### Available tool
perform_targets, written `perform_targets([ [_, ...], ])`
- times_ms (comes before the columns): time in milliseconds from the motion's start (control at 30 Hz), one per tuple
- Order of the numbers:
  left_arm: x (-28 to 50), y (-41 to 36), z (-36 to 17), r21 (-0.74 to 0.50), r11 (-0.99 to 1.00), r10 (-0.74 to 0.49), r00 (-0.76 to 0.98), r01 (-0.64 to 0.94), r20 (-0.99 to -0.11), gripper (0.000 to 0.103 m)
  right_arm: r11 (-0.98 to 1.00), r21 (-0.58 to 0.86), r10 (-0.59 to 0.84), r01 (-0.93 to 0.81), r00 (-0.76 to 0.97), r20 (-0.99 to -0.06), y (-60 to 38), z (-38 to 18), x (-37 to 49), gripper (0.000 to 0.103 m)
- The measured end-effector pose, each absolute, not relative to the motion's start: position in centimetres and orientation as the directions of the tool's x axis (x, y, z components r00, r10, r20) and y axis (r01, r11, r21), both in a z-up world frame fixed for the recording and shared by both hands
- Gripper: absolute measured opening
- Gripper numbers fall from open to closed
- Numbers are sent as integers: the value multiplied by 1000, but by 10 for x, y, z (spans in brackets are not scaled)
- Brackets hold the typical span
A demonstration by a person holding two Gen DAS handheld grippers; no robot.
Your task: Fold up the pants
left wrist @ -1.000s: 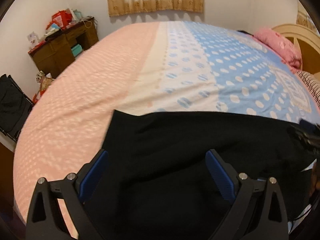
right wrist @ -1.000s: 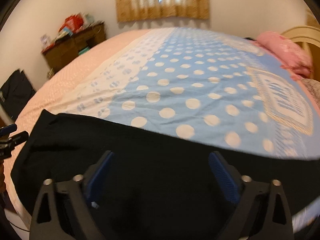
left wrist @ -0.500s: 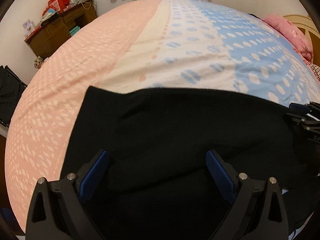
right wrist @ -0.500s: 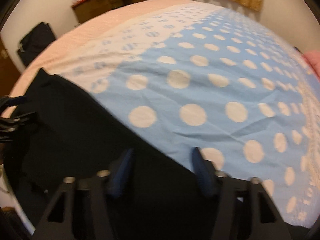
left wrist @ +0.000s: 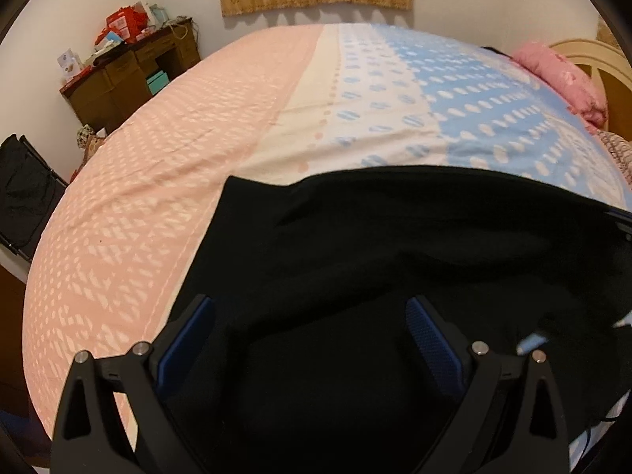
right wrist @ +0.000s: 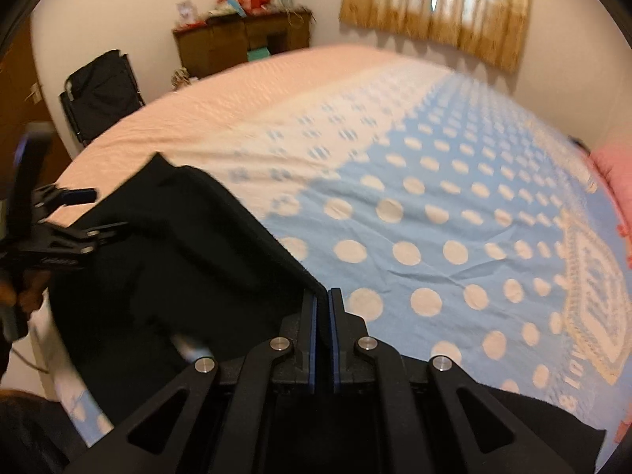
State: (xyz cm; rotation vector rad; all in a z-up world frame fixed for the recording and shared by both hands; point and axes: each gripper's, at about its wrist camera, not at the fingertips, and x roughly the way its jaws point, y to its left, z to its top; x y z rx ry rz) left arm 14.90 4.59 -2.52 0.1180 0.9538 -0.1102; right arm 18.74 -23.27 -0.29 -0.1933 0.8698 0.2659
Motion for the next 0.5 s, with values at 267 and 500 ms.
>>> perform_targets([
  [267,129,49,-44,110,985,12,582,134,-813,99,958,12,214,-287,683,-699,-206,3,93,5],
  [500,110,73,-38,66,995,9,602,73,-798,99,965,71,235,-254,704,-670,-181,-35,36,5],
])
